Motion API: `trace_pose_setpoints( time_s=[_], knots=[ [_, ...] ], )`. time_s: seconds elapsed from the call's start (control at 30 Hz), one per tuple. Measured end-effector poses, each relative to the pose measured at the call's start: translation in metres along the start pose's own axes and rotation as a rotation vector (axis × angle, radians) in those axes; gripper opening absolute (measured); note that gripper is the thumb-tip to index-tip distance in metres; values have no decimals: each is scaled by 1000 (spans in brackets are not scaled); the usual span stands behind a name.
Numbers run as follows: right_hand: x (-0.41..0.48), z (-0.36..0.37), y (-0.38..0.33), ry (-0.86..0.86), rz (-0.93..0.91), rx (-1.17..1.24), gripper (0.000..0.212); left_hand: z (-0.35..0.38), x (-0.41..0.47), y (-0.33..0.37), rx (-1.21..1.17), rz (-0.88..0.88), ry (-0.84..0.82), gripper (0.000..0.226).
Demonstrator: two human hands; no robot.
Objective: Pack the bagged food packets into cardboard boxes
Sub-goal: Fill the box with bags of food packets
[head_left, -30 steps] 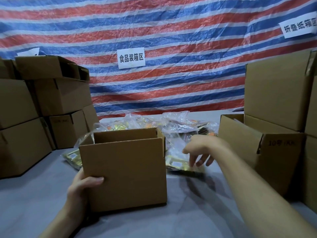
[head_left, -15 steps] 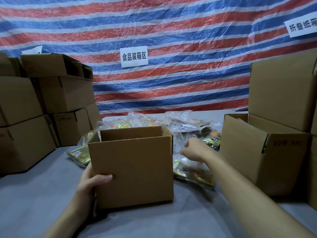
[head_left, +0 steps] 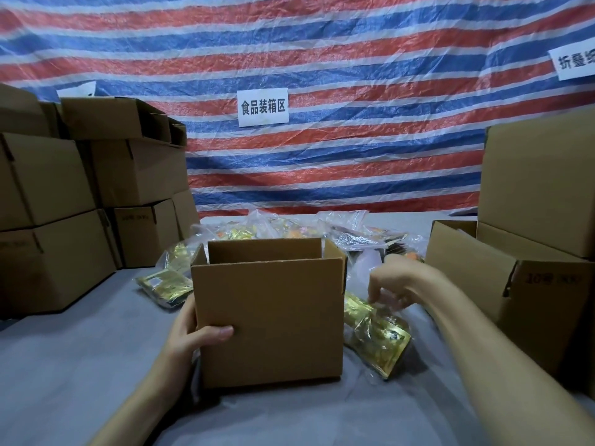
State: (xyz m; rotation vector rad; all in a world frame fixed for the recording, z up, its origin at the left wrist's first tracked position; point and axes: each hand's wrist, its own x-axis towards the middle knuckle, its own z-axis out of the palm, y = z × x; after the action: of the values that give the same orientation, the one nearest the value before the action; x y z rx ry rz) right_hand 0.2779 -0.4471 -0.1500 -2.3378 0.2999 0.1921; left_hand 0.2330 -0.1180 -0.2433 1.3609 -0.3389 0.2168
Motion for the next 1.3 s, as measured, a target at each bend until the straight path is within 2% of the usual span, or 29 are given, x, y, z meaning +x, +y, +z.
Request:
trace_pose_setpoints(
  time_s=[0.17,0.3,0.4,0.6,0.67,0.77,0.87,0.97,1.13,1.3],
  knots=[
    [-11,-4,-15,123,-87,59,24,1,-1,0,78,19,-54,80],
    [-24,-11,-26,85,-97,-12,28,1,-2,0,127,15,-65,82],
    [-34,-16,-32,151,-110,63,18,2,-6,2,186,15,-63,87],
    [-59,-32,-45,616,-328,105,19,5,-10,9,302,20,-105,93],
    [-69,-37,-51,788,-446,186,17,6,-12,11,332,22,-122,98],
    [-87,-39,-64,1127,-687,358,28,9,-14,12,350,19,-139,100],
    [-100,-44,-72,1349,-869,526,18,12,-16,14,373,9,-174,99],
    [-102,-46,-76,1319,-887,656,34,14,-18,14,377,-6,-217,97],
    [-106,-22,-83,997,-1001,680,14,18,-20,16,391,-3,-247,100],
    [-105,4,-90,753,-1119,516,17,16,-20,15,409,-2,-256,101]
  ],
)
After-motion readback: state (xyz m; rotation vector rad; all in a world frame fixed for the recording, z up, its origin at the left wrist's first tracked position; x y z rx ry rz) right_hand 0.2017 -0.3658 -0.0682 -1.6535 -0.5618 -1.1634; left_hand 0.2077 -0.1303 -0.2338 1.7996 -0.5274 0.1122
